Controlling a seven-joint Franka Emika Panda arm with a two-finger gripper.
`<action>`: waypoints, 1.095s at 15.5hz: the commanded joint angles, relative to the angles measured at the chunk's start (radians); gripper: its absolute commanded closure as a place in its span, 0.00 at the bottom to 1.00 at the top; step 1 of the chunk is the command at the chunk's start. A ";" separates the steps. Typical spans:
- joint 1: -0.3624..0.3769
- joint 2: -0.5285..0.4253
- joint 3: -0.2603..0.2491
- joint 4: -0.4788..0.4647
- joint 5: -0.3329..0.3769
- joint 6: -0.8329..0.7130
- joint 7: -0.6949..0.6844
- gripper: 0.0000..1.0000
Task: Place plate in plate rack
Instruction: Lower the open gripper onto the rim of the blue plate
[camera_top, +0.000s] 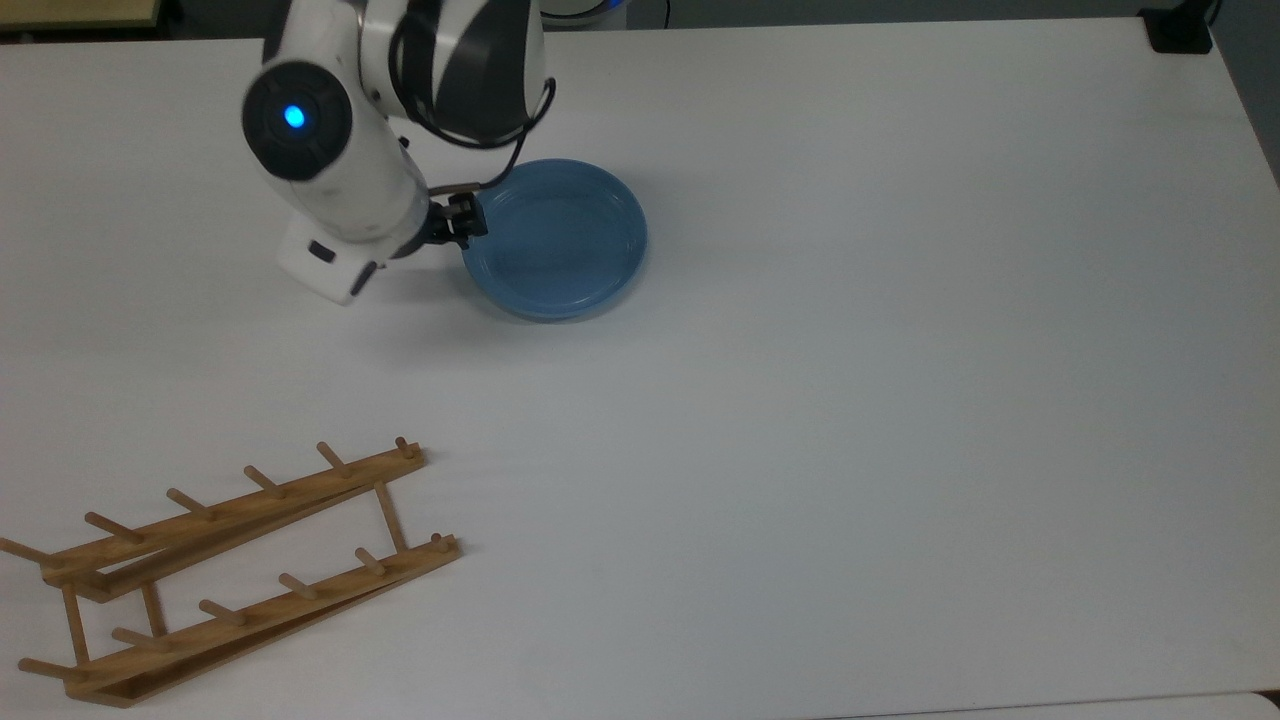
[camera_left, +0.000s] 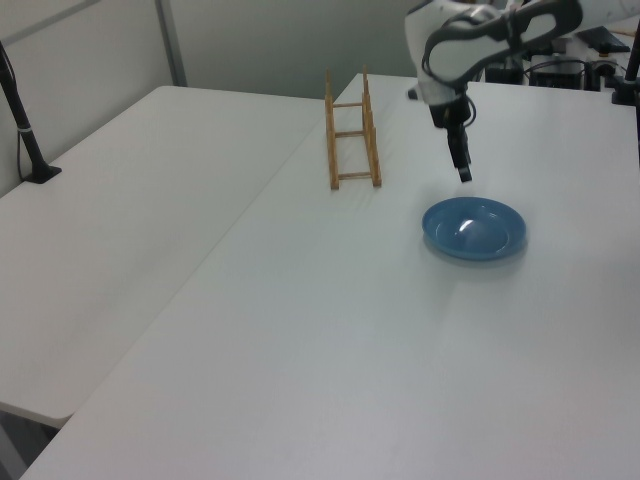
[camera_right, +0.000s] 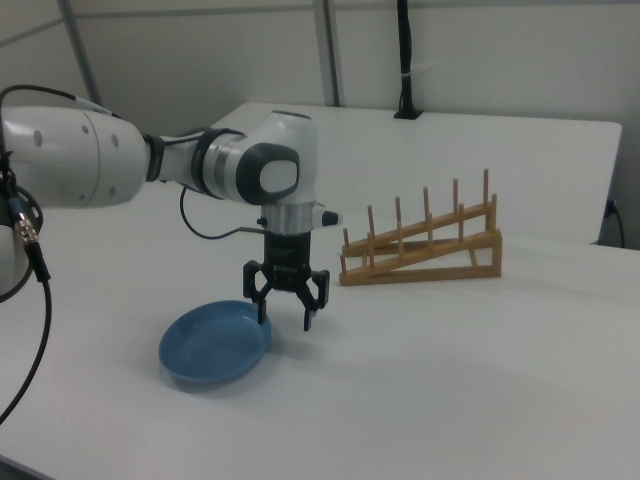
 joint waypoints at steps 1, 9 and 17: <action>0.055 0.032 -0.014 -0.021 -0.001 0.028 -0.046 0.18; 0.118 0.052 -0.014 -0.029 -0.002 0.062 -0.027 0.59; 0.127 0.053 -0.014 -0.033 -0.015 0.073 -0.041 0.99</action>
